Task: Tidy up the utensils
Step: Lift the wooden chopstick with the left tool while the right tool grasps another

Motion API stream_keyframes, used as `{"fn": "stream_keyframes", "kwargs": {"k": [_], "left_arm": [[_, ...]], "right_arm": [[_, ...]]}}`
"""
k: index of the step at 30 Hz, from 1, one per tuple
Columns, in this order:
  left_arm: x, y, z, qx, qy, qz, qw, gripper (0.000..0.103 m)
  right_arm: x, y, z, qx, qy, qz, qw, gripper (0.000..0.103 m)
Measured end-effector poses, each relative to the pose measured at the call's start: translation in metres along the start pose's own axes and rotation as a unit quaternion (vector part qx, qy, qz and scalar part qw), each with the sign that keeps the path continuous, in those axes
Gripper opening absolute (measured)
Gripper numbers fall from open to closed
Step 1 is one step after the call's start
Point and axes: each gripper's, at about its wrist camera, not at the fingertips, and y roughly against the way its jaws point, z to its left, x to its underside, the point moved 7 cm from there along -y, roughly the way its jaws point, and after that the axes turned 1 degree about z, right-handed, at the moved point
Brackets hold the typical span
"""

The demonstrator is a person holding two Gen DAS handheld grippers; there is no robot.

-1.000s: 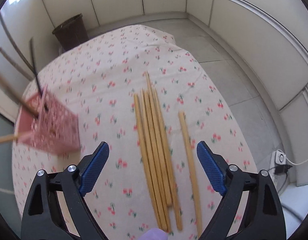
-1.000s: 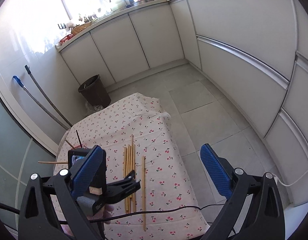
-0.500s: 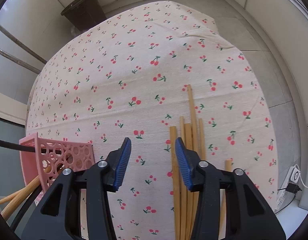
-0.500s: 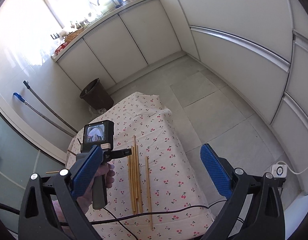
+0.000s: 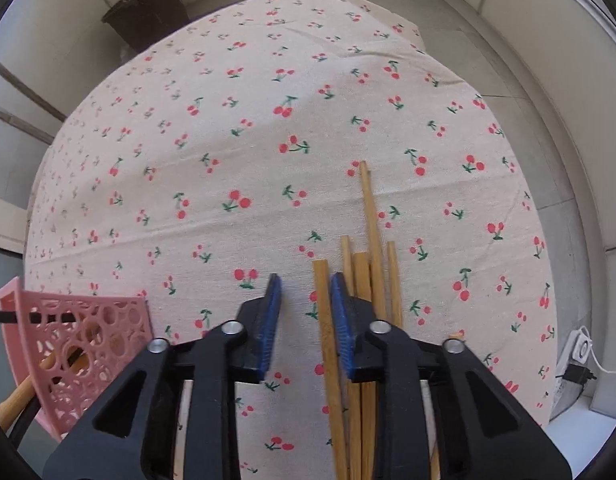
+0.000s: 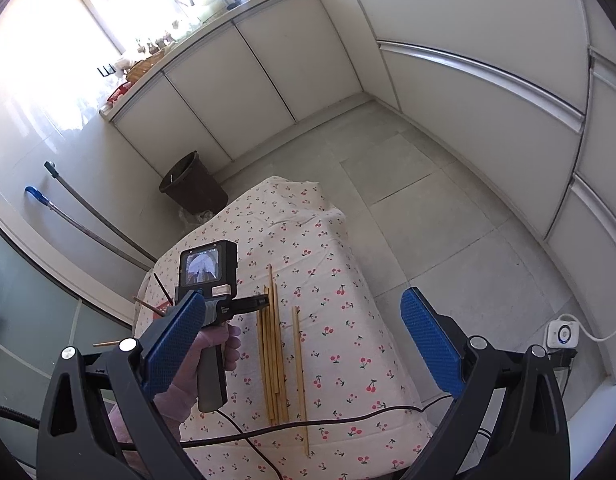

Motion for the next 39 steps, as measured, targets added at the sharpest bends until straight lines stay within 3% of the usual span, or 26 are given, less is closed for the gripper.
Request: {"fn": "stream_keyframes", "kwargs": {"k": [2,8,15,19,23,28,30,39], "left_arm": [[-0.002,0.0,-0.002,0.022,0.006,0.008,0.9997,0.007],[0.006,0.003,0.0,0.052,0.013,-0.008,0.9985,0.006],[0.065,0.029,-0.009,0.019,-0.038,-0.073,0.9965,0.007],[0.108,0.069,0.002,0.035,-0.047,-0.121,0.991,0.007],[0.143,0.139,0.032,0.103,0.022,-0.197,0.9746,0.006],[0.174,0.207,0.078,0.155,0.091,-0.274,0.9448,0.007],[0.183,0.222,0.089,0.169,0.105,-0.288,0.9367,0.007],[0.203,0.257,0.106,0.188,0.1,-0.326,0.9213,0.007]], "right_arm": [[0.0,-0.002,0.0,-0.002,-0.003,0.004,1.0,0.095],[0.006,-0.017,-0.002,-0.005,-0.008,0.028,1.0,0.095],[0.01,-0.04,-0.007,0.0,-0.017,0.061,0.998,0.095],[0.018,-0.064,-0.003,0.018,-0.001,0.088,0.996,0.095],[0.03,-0.096,0.013,0.038,0.039,0.112,0.992,0.095],[0.046,-0.136,0.029,0.018,0.032,0.15,0.988,0.095],[0.053,-0.151,0.03,0.02,0.028,0.166,0.986,0.094],[0.075,-0.207,0.03,0.052,0.037,0.204,0.977,0.073]]}}
